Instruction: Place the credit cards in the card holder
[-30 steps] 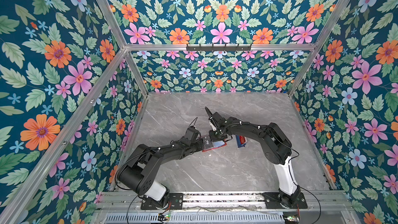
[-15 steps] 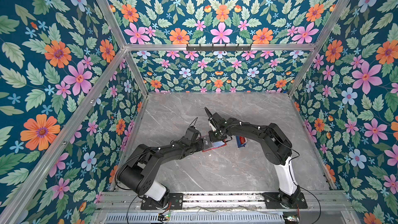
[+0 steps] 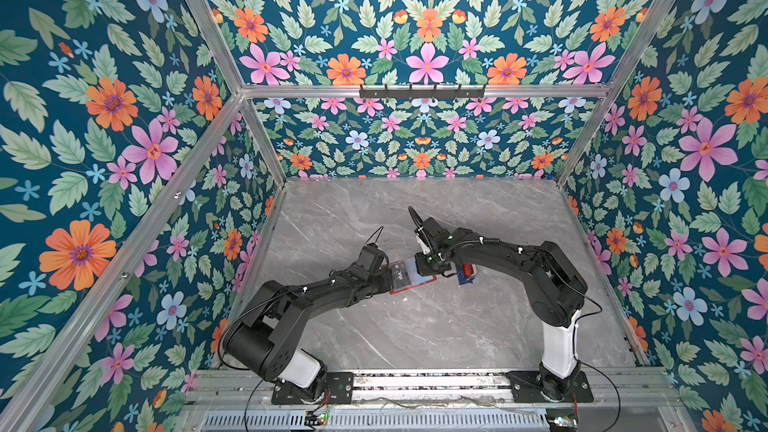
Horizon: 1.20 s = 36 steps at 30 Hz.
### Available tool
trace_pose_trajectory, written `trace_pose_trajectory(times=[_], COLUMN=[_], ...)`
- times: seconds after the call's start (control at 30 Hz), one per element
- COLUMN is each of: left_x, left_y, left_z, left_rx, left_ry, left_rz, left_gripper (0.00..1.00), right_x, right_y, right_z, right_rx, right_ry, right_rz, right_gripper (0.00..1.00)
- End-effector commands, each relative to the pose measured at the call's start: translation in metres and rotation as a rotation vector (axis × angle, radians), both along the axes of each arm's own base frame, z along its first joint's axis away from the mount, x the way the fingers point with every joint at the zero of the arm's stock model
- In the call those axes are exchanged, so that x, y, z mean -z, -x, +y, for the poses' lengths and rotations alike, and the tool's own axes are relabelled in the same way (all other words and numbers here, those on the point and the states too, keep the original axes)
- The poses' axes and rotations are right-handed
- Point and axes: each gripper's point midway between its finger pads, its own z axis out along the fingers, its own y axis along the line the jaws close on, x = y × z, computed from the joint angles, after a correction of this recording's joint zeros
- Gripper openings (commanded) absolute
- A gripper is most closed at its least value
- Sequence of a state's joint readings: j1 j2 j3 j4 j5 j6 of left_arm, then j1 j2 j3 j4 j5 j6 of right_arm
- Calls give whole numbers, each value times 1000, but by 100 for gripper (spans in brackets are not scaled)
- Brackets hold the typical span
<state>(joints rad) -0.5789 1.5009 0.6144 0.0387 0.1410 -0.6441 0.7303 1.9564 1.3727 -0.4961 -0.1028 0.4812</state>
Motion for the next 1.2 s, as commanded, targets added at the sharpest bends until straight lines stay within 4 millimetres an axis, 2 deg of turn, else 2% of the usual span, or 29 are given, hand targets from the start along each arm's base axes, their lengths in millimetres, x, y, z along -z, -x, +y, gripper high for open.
trace_pose_trajectory(times=[0.0,0.1,0.2,0.33,0.5,0.6,0.73,1.17], left_x=[-6,-16,-27,-39,-45,-44,-37,-23], left_y=[-1,-4,-6,-6,-7,-11,-18,-25], left_z=[-1,-3,-7,-26,-57,-67,-69,-83], left_rx=[23,32,50,111,189,202,181,190], left_ry=[-15,-16,-19,36,126,156,145,179], left_rz=[-16,-42,-72,-98,-95,-89,-73,-35], left_gripper=[5,9,22,32,38,38,38,28], right_x=[0,8,17,23,29,30,27,27], right_y=[-4,-5,-2,4,17,24,29,31], right_z=[-12,-21,-26,-27,-24,-25,-26,-25], right_rx=[50,64,62,50,12,2,17,52], right_ry=[31,66,99,102,75,66,46,20], right_rz=[-16,-5,11,37,93,115,123,130], right_gripper=[28,27,27,28,28,28,28,27])
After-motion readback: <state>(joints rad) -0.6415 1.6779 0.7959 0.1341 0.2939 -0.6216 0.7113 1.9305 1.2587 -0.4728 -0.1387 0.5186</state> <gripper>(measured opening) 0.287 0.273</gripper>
